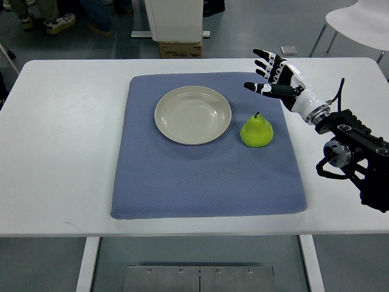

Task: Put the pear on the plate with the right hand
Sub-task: 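Move the open right hand over the green pear, then close the right hand's fingers around the green pear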

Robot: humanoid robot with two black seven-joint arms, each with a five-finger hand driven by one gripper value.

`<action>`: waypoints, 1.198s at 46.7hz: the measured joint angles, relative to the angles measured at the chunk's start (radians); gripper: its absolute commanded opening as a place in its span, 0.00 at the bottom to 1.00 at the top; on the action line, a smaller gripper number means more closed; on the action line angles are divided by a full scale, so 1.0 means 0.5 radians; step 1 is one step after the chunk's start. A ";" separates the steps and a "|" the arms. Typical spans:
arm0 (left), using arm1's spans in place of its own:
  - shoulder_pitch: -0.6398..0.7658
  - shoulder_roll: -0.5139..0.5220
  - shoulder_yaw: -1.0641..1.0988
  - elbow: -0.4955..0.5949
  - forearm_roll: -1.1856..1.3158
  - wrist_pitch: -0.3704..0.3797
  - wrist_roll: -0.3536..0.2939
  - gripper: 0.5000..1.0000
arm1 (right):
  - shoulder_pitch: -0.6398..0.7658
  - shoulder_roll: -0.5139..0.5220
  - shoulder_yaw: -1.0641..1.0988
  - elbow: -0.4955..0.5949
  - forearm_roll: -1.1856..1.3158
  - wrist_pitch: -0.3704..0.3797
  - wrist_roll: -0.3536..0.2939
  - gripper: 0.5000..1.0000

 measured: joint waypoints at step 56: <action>0.000 0.000 0.000 0.000 0.000 0.000 0.000 1.00 | -0.077 -0.019 -0.435 -0.039 -0.123 -0.139 0.159 0.99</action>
